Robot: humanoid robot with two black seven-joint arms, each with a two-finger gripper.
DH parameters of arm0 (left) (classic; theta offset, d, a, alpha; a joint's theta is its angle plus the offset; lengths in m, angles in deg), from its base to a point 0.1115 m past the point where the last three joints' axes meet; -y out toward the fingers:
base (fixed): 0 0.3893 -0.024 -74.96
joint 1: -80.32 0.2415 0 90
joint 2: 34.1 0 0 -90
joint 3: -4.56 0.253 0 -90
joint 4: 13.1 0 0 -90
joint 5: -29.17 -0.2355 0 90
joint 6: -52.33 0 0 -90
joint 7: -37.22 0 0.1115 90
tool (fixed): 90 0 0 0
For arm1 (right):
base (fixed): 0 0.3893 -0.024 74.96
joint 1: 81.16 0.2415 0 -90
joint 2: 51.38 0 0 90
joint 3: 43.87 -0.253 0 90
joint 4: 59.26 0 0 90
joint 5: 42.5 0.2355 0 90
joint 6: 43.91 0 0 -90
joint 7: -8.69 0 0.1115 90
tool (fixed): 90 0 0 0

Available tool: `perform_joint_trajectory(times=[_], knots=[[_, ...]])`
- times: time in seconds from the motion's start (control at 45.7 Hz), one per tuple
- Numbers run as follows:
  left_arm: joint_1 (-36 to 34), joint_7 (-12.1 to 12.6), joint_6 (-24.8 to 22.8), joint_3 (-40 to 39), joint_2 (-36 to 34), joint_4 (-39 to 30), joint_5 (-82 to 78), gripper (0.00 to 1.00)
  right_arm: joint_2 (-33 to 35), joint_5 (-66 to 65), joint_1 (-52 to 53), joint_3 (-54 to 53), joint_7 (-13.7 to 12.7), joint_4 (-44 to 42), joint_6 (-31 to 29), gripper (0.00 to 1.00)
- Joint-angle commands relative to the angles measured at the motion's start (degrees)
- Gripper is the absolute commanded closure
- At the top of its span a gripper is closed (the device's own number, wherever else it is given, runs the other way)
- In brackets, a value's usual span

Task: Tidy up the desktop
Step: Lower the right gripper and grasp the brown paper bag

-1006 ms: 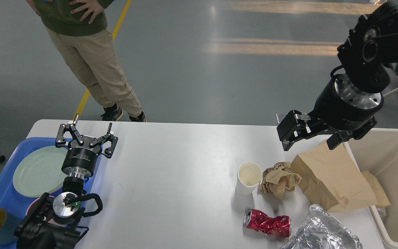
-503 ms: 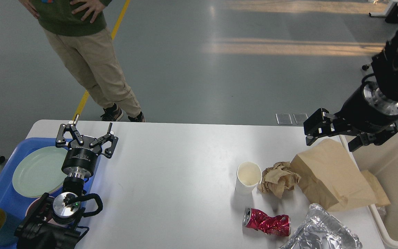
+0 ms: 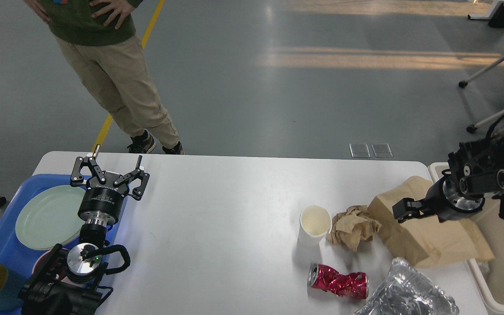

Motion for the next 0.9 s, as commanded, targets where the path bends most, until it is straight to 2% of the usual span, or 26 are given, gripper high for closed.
perform_joint_trajectory(times=[0.0,0.087,0.437,0.612,0.656,0.743,0.831,0.875], knots=[[0.0,0.0,-0.1,0.0,0.0,0.0,0.0,0.04,-1.1,-3.8,-6.1,0.0,1.2,-4.9,1.3,0.07],[0.0,0.0,-0.1,0.0,0.0,0.0,0.0,0.04,-2.5,-5.6,-9.1,0.0,1.1,-6.8,1.8,0.06],[0.0,0.0,-0.1,0.0,0.0,0.0,0.0,0.04,-4.7,-5.6,-25.1,-4.4,0.5,-24.0,2.2,0.06],[0.0,0.0,-0.1,0.0,0.0,0.0,0.0,0.04,-4.4,-5.4,-25.9,-6.8,0.5,-24.0,3.6,0.07],[0.0,0.0,-0.1,0.0,0.0,0.0,0.0,0.04,-4.4,-5.4,-26.1,-6.8,0.5,-24.0,4.4,0.16],[0.0,0.0,-0.1,0.0,0.0,0.0,0.0,0.04,-4.5,-5.2,-26.3,-6.8,0.5,-23.6,4.5,0.60],[0.0,0.0,-0.1,0.0,0.0,0.0,0.0,0.04,-4.3,-4.8,-26.4,-6.9,0.3,-23.5,4.4,0.82],[0.0,0.0,-0.1,0.0,0.0,0.0,0.0,0.04,-4.3,-4.7,-26.5,-7.1,0.2,-23.3,4.5,0.97]])
